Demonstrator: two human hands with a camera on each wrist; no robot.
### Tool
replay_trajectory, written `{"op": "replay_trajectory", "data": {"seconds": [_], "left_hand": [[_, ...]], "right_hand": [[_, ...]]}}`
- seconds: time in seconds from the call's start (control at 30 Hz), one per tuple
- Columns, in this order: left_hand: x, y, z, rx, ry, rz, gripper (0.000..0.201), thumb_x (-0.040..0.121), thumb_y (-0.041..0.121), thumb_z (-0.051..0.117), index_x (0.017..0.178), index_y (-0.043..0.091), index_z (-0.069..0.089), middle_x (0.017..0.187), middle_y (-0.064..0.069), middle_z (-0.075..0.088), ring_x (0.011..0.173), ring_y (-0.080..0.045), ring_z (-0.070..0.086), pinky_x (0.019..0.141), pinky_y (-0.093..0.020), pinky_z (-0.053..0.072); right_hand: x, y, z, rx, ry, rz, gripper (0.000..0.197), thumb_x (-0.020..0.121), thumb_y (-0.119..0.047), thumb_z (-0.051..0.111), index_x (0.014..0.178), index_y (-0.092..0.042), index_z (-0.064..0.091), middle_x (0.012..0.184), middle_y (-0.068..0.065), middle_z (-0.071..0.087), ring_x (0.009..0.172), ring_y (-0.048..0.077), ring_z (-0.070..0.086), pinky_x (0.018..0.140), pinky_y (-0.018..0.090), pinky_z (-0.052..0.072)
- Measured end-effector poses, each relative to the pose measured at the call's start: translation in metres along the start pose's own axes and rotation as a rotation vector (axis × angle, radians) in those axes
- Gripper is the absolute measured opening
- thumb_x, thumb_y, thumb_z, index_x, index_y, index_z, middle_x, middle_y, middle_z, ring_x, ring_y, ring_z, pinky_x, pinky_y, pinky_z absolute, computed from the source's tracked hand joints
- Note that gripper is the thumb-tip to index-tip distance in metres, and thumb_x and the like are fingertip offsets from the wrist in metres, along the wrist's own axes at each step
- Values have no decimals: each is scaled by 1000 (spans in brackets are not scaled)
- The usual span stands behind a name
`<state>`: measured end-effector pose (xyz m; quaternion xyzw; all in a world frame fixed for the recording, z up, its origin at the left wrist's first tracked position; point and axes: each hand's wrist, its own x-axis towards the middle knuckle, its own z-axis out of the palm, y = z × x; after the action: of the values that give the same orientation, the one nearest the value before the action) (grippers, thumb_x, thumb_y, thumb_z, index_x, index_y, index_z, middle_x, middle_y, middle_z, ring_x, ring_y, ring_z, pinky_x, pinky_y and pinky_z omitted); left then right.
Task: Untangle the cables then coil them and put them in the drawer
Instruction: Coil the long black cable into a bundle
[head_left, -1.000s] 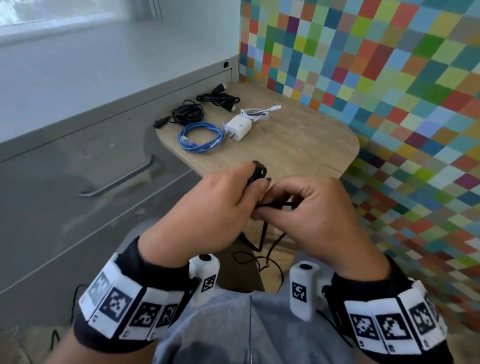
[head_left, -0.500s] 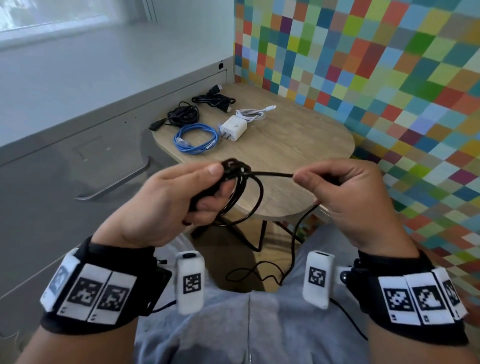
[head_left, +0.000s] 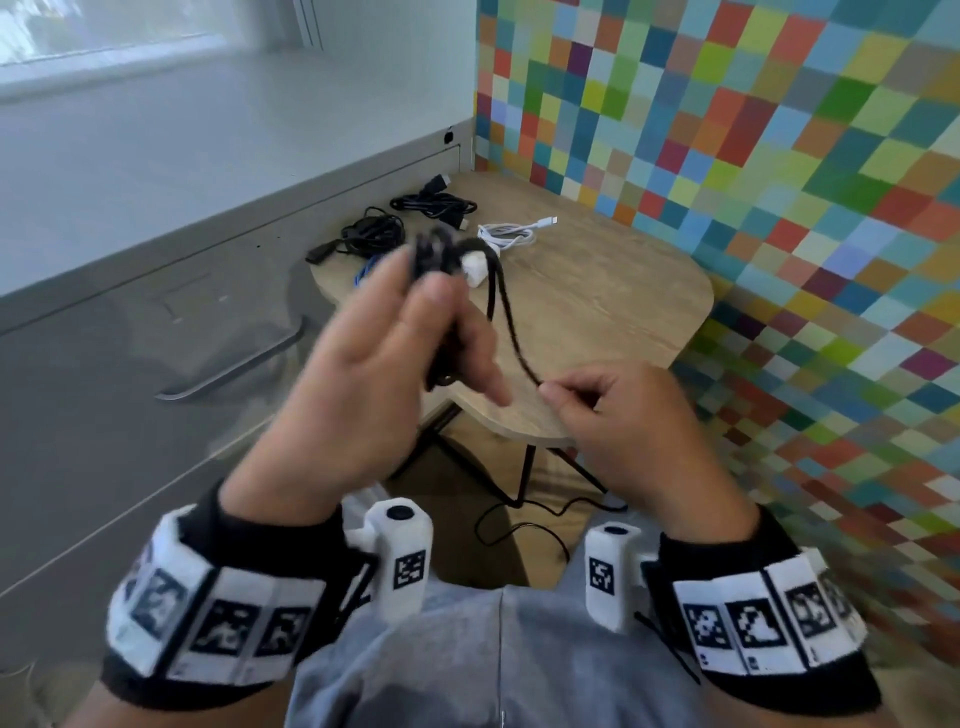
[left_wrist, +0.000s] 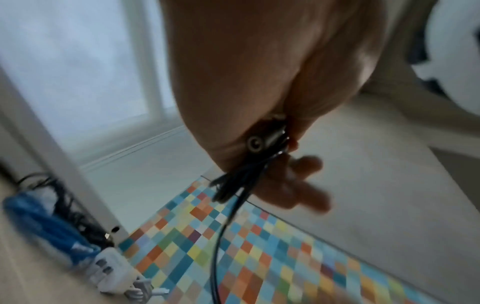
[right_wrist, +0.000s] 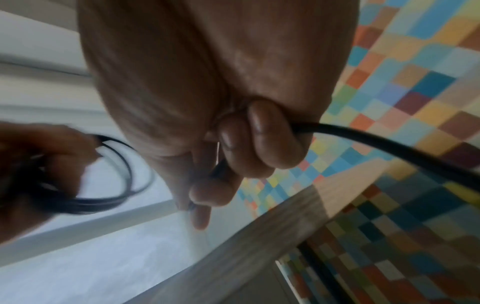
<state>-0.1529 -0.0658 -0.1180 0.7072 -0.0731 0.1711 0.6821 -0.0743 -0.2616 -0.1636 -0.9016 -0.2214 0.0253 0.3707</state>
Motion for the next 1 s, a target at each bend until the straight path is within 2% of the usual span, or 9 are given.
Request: {"op": "replay_trajectory", "data": {"seconds": [0.07,0.17,0.27,0.37,0.53,0.6,0.67,0.83,1.0], "left_hand": [[-4,-8,13,461,-87,60,21,106,29,38,102,18,56,87,5,71,82,-15,69,77,-35,53],[-6,-18,23,769,-169,95,28,104,36,38,100,13,54,87,5,64,78,-13,58,72,-40,46],[-4,-23,22,777,-191,49,27,107,35,40,94,12,48,77,2,59,71,-15,54,66,-40,43],[-2,-21,16,672,-221,-104,25,108,28,45,87,15,47,66,1,56,61,-13,52,57,-31,41],[3,-21,9,616,-339,-244,36,106,33,48,73,22,58,57,9,52,52,-5,44,56,-28,38],[4,-22,5,519,-373,-307,49,108,46,41,76,20,67,54,8,48,50,-9,42,55,-33,39],[4,-25,-4,309,-343,-394,62,107,52,34,78,11,70,51,8,44,46,-9,38,50,-24,34],[3,-25,-35,-394,-204,-443,38,96,37,43,71,14,60,54,4,32,42,-8,19,46,-30,8],[3,-13,-37,-847,-275,-267,29,105,36,31,97,16,51,67,7,30,47,-8,24,55,-27,24]], "right_hand": [[-6,-19,6,-226,-106,-128,20,101,-39,60,102,-29,77,85,-13,71,77,6,66,67,30,53],[-9,-33,7,-193,-238,-243,8,94,-24,62,96,-27,69,85,-6,70,74,16,65,64,39,54],[-10,-26,-1,105,-209,-283,24,89,-11,72,85,-34,76,82,-18,71,76,1,66,65,22,50],[-8,-20,-8,286,-91,-231,18,80,-10,87,84,-27,83,77,-20,75,73,-4,69,65,9,46],[-6,-11,-18,413,24,-204,17,71,-21,93,72,-26,77,67,-11,73,56,4,62,54,16,47],[-6,-8,-24,421,28,-212,14,70,-26,90,76,-27,78,72,-10,75,62,5,66,59,17,51],[-5,-2,-30,465,64,-201,13,70,-25,88,81,-24,80,77,-10,78,71,6,71,66,17,54],[1,18,-43,544,309,-163,10,78,-29,80,87,-25,78,77,-15,77,72,3,69,69,17,53],[6,23,-29,390,286,-68,6,87,-37,75,92,-35,77,72,-24,72,69,-4,65,64,11,48]]}}
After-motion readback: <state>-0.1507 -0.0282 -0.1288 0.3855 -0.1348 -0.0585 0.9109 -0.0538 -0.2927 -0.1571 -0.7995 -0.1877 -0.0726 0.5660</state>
